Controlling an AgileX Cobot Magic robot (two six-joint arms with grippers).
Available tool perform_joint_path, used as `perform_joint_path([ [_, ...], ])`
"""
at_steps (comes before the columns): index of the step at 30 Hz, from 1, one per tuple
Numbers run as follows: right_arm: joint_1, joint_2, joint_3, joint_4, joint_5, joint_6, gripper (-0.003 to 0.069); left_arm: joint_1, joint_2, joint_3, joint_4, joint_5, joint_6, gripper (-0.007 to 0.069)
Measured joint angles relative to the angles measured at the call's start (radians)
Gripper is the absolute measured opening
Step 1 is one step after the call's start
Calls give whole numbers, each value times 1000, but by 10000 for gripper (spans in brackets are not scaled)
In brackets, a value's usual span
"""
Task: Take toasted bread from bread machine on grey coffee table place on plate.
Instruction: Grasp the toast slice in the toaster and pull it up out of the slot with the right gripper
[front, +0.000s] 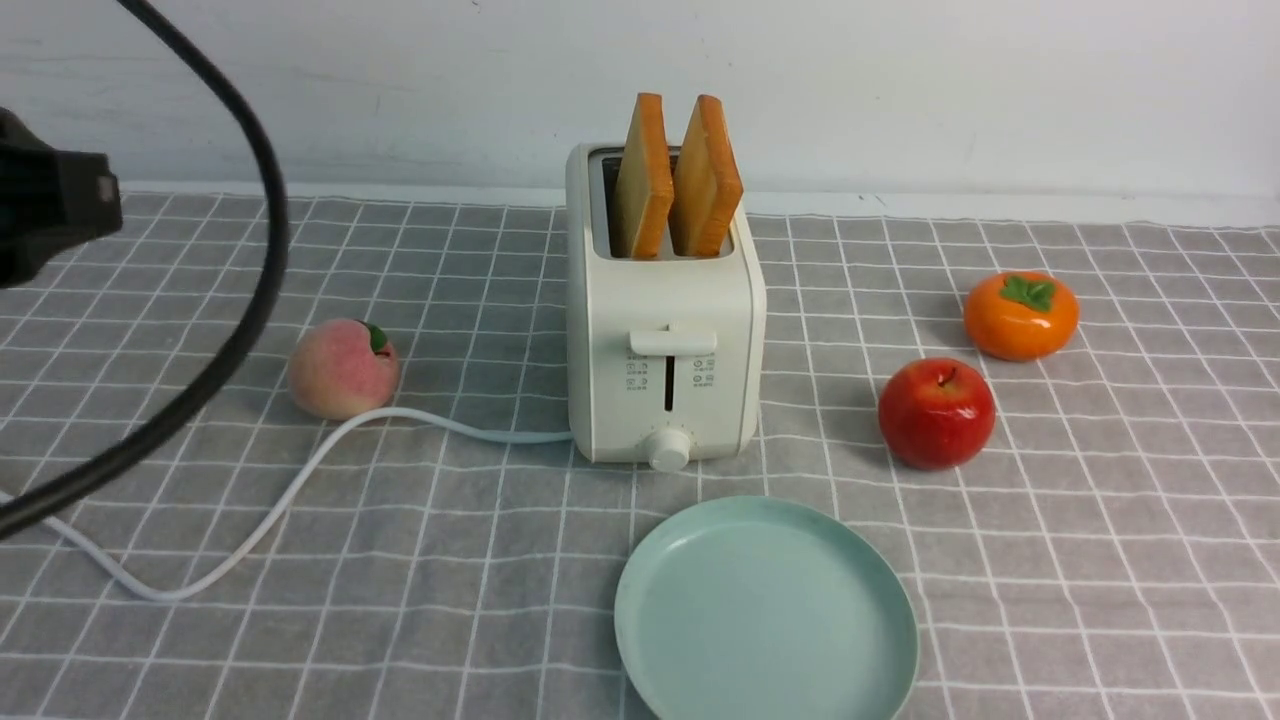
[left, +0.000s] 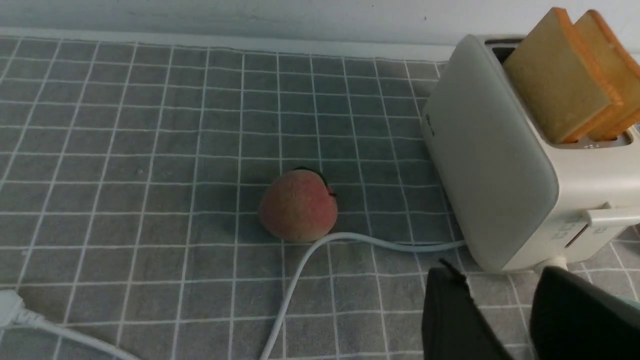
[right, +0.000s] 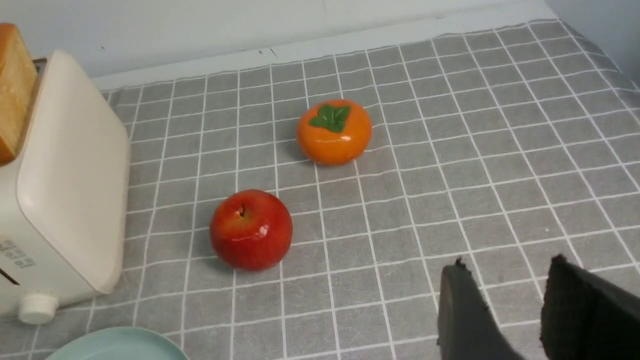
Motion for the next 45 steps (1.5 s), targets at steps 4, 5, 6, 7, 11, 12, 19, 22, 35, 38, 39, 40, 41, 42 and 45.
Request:
perform_joint_path([
  [4, 0, 9, 0, 111, -1, 0, 240, 0, 11, 40, -122, -14, -12, 237],
  [5, 0, 13, 0, 146, 0, 0, 240, 0, 11, 44, -144, -16, -12, 237],
  [6, 0, 20, 0, 182, 1, -1, 240, 0, 10, 49, -182, -19, -12, 237],
  [7, 0, 29, 0, 218, 2, -4, 240, 0, 10, 50, -219, -19, -8, 237],
  [11, 0, 109, 0, 390, 1, -9, 240, 0, 3, 52, -347, -28, 30, 237],
  [12, 0, 143, 0, 449, 0, -35, 240, 0, -2, 58, -388, -30, 48, 237],
  [19, 101, 367, 0, 808, -4, -496, 240, -146, -12, 96, -420, -42, 95, 237],
  [22, 155, 457, -14, 926, 3, -668, 240, -255, -12, 97, -359, -43, 113, 237],
  [35, 191, 746, -452, 752, 53, -607, 312, -446, -12, 98, -241, 64, 116, 237],
  [38, 224, 814, -563, 719, 50, -548, 358, -446, -12, 98, -241, 73, 116, 237],
  [39, 243, 838, -596, 703, 53, -541, 375, -446, -12, 98, -241, 73, 116, 237],
  [40, 269, 864, -636, 683, 57, -537, 395, -446, -12, 98, -241, 73, 116, 237],
  [41, 292, 890, -671, 664, 63, -534, 412, -446, -12, 98, -241, 73, 116, 237],
  [42, 310, 917, -700, 645, 71, -531, 425, -446, -12, 98, -241, 73, 116, 237],
  [45, 358, 984, -800, 601, 94, -488, 468, -446, -12, 98, -241, 73, 116, 237],
])
